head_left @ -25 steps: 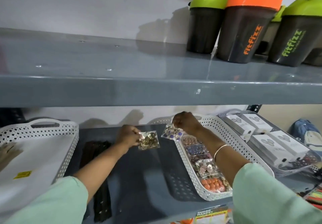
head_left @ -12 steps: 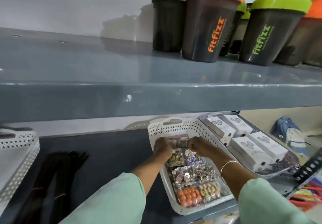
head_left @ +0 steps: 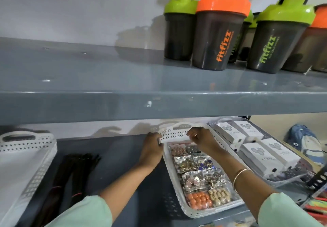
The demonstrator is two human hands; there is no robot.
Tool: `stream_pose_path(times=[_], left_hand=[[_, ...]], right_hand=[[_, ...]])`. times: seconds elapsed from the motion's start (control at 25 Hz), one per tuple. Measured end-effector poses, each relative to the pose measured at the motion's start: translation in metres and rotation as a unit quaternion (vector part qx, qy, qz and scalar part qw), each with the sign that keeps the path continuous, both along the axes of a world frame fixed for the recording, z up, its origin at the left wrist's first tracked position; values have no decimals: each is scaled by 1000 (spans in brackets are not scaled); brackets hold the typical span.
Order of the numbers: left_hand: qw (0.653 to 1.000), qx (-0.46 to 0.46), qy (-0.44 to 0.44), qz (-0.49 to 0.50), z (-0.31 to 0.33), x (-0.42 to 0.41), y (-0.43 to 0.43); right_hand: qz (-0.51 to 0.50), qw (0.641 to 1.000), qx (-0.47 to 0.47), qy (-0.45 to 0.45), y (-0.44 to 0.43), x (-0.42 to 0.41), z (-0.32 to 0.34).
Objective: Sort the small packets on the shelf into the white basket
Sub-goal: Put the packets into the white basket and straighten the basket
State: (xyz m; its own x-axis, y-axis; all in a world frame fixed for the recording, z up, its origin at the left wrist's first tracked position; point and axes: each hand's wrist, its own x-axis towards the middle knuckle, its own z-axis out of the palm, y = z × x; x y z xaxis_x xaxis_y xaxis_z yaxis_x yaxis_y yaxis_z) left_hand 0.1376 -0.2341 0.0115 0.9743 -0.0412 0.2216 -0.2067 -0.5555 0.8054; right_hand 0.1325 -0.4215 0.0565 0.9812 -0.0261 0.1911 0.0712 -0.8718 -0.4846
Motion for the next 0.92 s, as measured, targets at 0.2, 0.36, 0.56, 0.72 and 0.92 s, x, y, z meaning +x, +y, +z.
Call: stream_pose_path(times=[0.2,0.36,0.56,0.72,0.92], left_hand=[[985,61,39,155,-14,-43,129],[946,183,119,239,-41,-81,197],[915,265,162,258,-56,-98,231],[937,227,154,217,-62,-93,235],[958,141,149,199,-60,-90,245]], right_hand=[[90,975,201,24,121,-21,5],[63,948,248,188,223,-39,-51],[23,954,184,236,303,-55,-101],[-1,948,196,251,329,-58,-105],[-46,866,388,311,331,-56,-101]])
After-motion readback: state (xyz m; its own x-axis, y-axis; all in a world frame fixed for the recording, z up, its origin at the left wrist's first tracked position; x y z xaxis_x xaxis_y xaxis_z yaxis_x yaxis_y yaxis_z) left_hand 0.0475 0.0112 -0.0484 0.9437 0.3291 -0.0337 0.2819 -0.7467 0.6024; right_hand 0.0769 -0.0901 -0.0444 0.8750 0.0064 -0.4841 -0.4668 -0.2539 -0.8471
